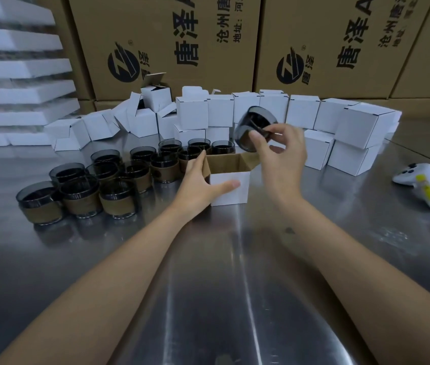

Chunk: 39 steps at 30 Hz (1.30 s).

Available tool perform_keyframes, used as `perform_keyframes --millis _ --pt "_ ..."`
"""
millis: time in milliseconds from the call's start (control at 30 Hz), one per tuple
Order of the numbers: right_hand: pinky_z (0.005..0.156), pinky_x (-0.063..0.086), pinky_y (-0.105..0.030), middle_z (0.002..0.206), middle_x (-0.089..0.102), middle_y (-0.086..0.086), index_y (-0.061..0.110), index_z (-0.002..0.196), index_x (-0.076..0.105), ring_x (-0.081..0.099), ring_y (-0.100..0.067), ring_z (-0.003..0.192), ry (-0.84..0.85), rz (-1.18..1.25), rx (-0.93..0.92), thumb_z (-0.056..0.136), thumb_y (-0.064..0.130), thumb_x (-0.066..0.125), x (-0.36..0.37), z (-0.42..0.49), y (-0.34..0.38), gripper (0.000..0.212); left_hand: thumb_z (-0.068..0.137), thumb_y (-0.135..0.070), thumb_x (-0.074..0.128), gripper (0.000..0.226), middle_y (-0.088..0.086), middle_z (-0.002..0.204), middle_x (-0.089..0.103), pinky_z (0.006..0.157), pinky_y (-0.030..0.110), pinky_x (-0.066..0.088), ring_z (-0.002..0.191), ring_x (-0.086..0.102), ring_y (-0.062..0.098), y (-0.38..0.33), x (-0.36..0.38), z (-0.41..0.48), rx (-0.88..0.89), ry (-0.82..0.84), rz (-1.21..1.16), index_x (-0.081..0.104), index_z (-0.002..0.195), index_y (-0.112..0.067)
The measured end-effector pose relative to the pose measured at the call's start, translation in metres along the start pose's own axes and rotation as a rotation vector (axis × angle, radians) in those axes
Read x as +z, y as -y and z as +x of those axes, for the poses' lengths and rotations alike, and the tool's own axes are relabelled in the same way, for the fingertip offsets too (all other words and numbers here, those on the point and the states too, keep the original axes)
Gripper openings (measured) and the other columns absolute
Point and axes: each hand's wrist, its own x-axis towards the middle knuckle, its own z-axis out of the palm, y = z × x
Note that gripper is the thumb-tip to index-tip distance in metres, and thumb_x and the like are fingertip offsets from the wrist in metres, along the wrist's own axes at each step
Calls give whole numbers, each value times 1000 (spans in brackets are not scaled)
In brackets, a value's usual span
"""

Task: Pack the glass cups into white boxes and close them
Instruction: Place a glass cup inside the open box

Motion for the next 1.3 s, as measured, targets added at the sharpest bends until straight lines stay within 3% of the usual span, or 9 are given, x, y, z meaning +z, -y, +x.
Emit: perform_keyframes --millis 167,400,533,733,867,1000,1100,1200,1300 --pt "70 44 -21 99 49 12 32 91 58 58 -8 89 139 -283 -40 76 55 72 13 -18 5 31 75 -47 78 103 -13 139 28 103 18 30 125 36 -3 -3 4 -5 71 48 68 18 154 -21" --pt "93 28 -27 93 47 9 28 87 58 50 -15 99 234 -658 -119 78 62 65 14 -23 1 36 82 -43 74 105 -13 143 21 97 10 22 122 25 -10 0 4 -4 41 37 76 5 155 -15" --pt "107 28 -37 105 60 0 24 89 69 46 -22 113 360 -840 -122 91 60 48 14 -24 0 42 81 -43 74 104 -15 133 22 96 12 23 120 28 -7 1 4 -3 37 35 94 5 155 -16" --pt "117 16 -43 117 59 -5 17 101 71 41 -24 124 407 -1010 -204 99 47 33 16 -27 -1 49 81 -39 74 102 -8 139 25 97 13 25 123 32 -1 2 4 -1 43 31 87 8 155 -17" --pt "105 34 -38 118 53 -2 18 115 62 51 -21 112 173 -556 -155 98 32 42 11 -23 -10 30 74 -39 82 109 -8 154 24 107 18 24 133 29 0 3 1 1 5 9 -22 12 155 -21" --pt "89 41 -27 115 52 -2 14 120 51 56 -17 100 -70 -29 287 100 13 34 0 -9 -24 27 71 -33 86 118 -9 159 19 110 22 24 141 28 6 6 -3 4 -29 -13 -158 4 155 -28" --pt "91 48 -33 94 59 -3 12 114 54 60 -16 81 33 183 623 100 11 35 -1 -4 -33 24 67 -33 88 124 -7 157 26 117 33 26 139 34 11 7 -7 5 -90 -31 -271 0 155 -31" --pt "89 52 -32 105 65 -13 6 119 58 64 -20 90 207 346 758 98 14 45 5 -5 -36 25 66 -30 89 119 -13 142 47 114 37 34 129 47 8 5 -6 4 -134 -39 -339 9 155 -27" --pt "80 52 -28 112 69 -15 4 125 58 67 -22 97 359 395 749 99 26 50 11 -10 -36 36 70 -20 86 68 -20 106 69 104 35 46 103 64 -1 3 -5 1 -100 -7 -363 50 128 -24"
